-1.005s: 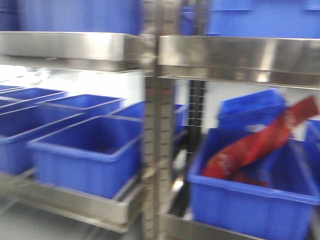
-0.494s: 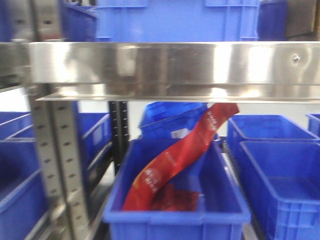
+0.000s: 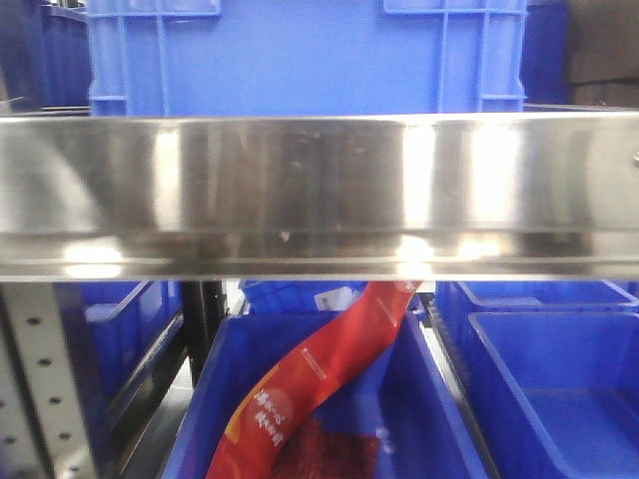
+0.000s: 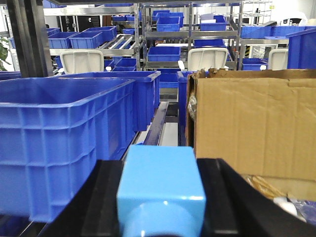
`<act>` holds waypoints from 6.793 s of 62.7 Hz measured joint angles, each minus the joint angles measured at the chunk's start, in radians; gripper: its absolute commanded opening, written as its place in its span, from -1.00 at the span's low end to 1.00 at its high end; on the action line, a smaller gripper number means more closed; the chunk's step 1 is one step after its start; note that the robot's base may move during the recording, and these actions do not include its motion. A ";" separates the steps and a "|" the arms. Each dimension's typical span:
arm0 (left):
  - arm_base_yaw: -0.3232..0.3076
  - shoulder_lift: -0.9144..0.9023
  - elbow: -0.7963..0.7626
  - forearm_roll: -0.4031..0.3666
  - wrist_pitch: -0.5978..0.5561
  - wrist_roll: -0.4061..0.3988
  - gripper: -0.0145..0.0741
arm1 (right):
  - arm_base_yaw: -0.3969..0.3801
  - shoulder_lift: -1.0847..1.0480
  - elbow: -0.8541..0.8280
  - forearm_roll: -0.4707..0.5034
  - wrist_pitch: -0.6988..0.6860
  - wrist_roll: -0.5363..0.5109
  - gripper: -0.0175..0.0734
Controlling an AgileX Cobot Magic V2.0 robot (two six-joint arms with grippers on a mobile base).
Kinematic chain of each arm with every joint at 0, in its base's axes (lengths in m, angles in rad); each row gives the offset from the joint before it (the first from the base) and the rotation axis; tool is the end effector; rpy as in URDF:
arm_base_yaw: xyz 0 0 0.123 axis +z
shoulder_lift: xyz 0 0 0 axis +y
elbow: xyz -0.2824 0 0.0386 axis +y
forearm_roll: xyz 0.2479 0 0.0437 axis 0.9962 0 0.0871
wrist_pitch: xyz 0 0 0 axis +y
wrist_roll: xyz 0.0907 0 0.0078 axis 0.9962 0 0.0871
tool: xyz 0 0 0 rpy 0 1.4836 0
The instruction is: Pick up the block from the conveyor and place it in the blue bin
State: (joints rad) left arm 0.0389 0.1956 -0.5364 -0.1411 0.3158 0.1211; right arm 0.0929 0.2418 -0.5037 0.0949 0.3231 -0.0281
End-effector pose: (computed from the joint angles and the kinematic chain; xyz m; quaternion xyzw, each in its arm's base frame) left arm 0.0400 -0.0024 0.3501 -0.0010 0.6653 -0.0049 0.7466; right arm 0.0537 0.0078 0.3369 -0.0216 0.6970 0.0659 0.7137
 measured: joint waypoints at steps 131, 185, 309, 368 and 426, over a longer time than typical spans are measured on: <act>-0.408 0.689 -0.456 0.042 0.006 0.033 -0.92 | 0.020 0.544 -0.469 0.197 0.075 -0.162 -0.96; -0.410 1.193 -0.768 -0.210 0.095 0.042 -0.78 | 0.367 1.170 -0.823 0.238 0.046 -0.162 0.00; -0.410 0.290 0.093 -0.146 -0.123 0.086 -0.92 | 0.367 0.299 0.034 0.062 -0.184 -0.165 -0.97; -0.410 0.240 0.114 -0.146 -0.128 0.086 -0.92 | 0.323 0.224 0.154 0.062 -0.345 -0.163 -0.97; -0.410 0.240 0.116 -0.146 -0.128 0.086 -0.92 | 0.010 -0.236 0.501 -0.143 -0.293 0.037 -0.97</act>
State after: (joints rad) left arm -0.3714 0.4358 -0.4208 -0.2870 0.1880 0.2067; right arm 0.1024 0.0058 -0.0030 -0.0482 0.0303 0.0091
